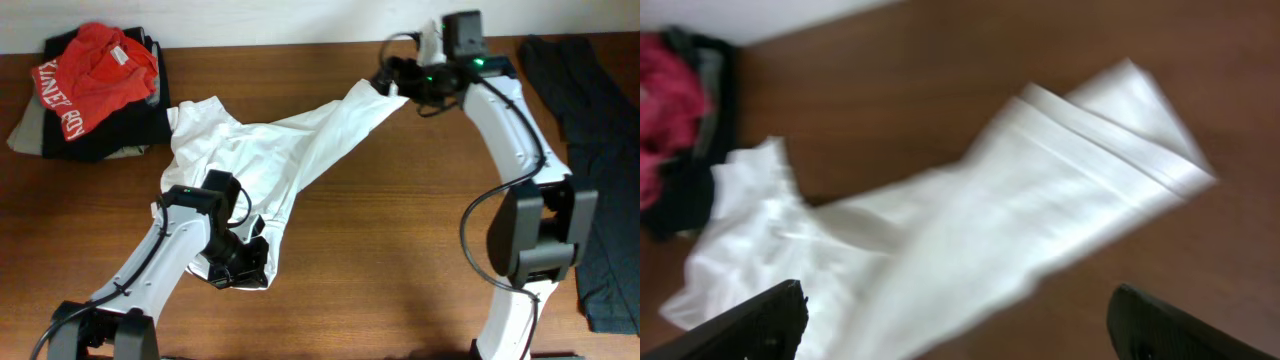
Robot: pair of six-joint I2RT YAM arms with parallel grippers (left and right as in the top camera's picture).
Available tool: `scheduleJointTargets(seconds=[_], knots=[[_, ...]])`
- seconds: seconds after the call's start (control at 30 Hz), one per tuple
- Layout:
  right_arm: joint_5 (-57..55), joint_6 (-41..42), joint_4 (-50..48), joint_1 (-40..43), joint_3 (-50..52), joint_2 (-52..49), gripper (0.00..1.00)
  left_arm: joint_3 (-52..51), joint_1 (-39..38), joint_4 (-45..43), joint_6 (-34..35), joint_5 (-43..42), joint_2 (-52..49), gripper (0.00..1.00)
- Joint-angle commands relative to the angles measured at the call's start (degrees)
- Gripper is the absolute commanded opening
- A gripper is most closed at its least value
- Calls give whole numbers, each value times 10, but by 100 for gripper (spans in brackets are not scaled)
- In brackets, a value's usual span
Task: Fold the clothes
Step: 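Pull the held T-shirt end toward the table center with the right gripper, then release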
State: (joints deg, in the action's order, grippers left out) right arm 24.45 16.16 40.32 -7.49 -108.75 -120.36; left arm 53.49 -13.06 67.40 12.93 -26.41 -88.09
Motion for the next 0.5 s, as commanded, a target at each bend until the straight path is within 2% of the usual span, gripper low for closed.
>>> scheduleJointTargets(seconds=[0.0,0.07,0.13,0.47], knots=[[-98,6,2,-85,-31,14,99,-2,-6,-2,14,9,6,0],[-193,51,10,-119,-31,8,98,-2,-6,-6,14,9,6,1],[-231,74,10,-133,-31,-2,95,-2,-6,-9,14,9,7,1],[-238,97,-7,-144,-31,-71,88,-2,-12,-24,14,9,7,0]])
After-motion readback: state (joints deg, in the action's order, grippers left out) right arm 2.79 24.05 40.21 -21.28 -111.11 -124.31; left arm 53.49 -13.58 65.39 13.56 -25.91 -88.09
